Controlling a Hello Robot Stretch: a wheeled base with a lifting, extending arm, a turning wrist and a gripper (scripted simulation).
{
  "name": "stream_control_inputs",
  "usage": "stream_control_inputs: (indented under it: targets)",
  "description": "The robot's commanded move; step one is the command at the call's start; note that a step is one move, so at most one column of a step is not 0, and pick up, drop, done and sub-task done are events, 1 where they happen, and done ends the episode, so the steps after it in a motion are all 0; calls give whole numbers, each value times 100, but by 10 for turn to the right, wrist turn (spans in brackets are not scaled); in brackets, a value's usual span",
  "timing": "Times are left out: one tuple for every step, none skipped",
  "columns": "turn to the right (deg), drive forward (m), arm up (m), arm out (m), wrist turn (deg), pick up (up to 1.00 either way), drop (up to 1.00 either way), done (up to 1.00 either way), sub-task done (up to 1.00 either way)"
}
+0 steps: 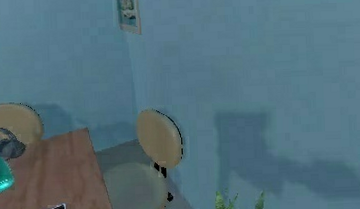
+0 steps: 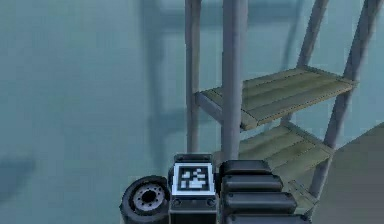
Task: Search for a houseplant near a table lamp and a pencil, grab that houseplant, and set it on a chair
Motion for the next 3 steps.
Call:
stream_control_inputs:
  targets:
    - [-450,0,0,0,0,0,0,0,0]
    - [-450,0,0,0,0,0,0,0,0]
    - [-420,0,0,0,0,0,0,0,0]
